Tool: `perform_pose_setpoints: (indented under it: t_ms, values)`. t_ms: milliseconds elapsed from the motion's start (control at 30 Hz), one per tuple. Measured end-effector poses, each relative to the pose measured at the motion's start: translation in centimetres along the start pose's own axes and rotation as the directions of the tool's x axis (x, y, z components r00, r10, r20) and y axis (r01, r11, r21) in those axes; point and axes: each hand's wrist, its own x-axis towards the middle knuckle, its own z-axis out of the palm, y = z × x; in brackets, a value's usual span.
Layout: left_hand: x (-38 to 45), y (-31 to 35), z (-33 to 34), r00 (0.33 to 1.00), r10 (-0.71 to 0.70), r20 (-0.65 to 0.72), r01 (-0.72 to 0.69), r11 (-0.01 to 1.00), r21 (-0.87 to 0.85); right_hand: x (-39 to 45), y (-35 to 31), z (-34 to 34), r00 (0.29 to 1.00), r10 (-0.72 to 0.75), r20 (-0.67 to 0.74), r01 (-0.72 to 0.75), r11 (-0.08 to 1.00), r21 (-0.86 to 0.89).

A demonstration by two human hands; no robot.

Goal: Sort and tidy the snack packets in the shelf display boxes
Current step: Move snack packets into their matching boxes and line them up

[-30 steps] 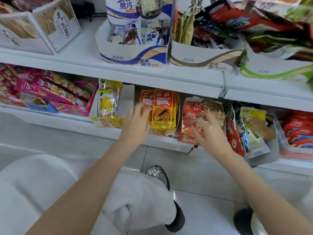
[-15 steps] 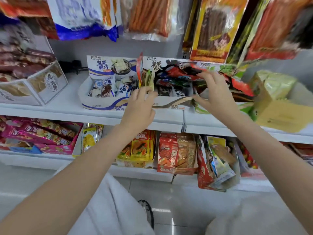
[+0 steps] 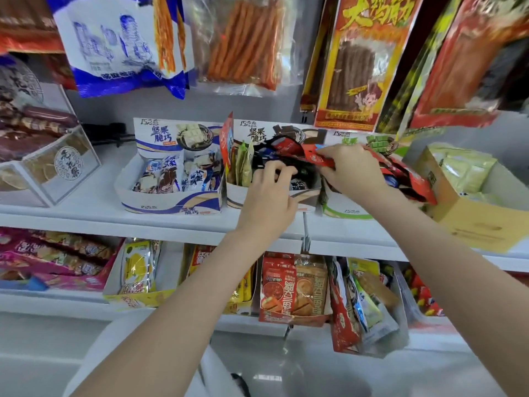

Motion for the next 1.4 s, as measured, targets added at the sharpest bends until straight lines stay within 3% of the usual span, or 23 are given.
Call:
perform_pose_setpoints:
  t_ms: [100,200,333,400,533,667,733,800,867,900,1000,1167,1233,1300,1400]
  values:
    - [0.5,0.8,0.4,0.999,-0.047,0.015,0.047,0.998,-0.044,0.0,0.3,-0.8,0.986,0.053,-0.160,-0.011,0.967,0.253]
    - [0.8,1.0,0.8,0.995,-0.076,0.064,0.081,0.993,-0.081,0.3,1.2,-2.5,0.951,0.183,-0.249,-0.031,0.858,0.512]
    - [1.1,0.6,1.2,0.988,-0.109,0.112,0.119,0.990,-0.081,1.2,1.9,-4.7,0.873,0.425,-0.240,-0.015,0.515,0.857]
    - [1.3,0.6,1.2,0.987,-0.125,0.103,0.137,0.982,-0.126,1.4,2.0,-5.7,0.848,0.492,-0.194,-0.001,0.368,0.930]
    - [1.8,0.8,0.3,0.985,-0.171,0.002,0.165,0.948,-0.273,0.6,2.2,-7.9,0.805,0.559,-0.199,0.110,0.190,0.976]
    - [1.9,2.4,-1.3,0.981,-0.145,-0.132,0.062,0.869,-0.490,-1.6,1.9,-10.8,0.795,0.564,-0.223,0.218,0.077,0.973]
    - [1.8,3.6,-2.1,0.983,-0.135,-0.123,0.031,0.788,-0.614,-3.2,1.9,-11.8,0.821,0.540,-0.185,0.211,0.013,0.977]
    - [1.4,4.7,-2.9,0.991,-0.132,0.009,0.086,0.593,-0.800,-5.4,2.3,-12.1,0.847,0.521,-0.108,0.102,0.041,0.994]
    - [1.0,5.9,-2.8,0.959,-0.056,0.279,0.280,0.370,-0.886,-8.1,2.7,-11.2,0.849,0.528,-0.038,-0.051,0.152,0.987]
    - [0.6,6.5,-2.3,0.915,0.019,0.404,0.372,0.354,-0.858,-9.3,2.9,-10.3,0.836,0.549,-0.009,-0.106,0.177,0.978]
    - [-0.9,8.4,-0.1,0.793,0.186,0.580,0.433,0.496,-0.753,-12.3,3.8,-7.9,0.778,0.627,0.038,-0.170,0.151,0.974]
    - [-1.1,10.1,2.0,0.743,0.255,0.618,0.406,0.562,-0.720,-15.6,7.1,-6.5,0.617,0.781,0.093,-0.272,0.101,0.957]
    - [-1.1,10.1,2.6,0.726,0.260,0.637,0.404,0.589,-0.700,-16.8,9.0,-6.6,0.551,0.833,0.044,-0.242,0.109,0.964]
    - [-1.0,10.0,2.7,0.741,0.213,0.638,0.424,0.588,-0.688,-18.1,11.1,-7.7,0.495,0.863,-0.097,-0.204,0.223,0.953]
    - [-0.7,10.0,2.7,0.793,0.082,0.603,0.467,0.553,-0.690,-19.7,13.7,-9.2,0.540,0.773,-0.334,-0.328,0.558,0.762]
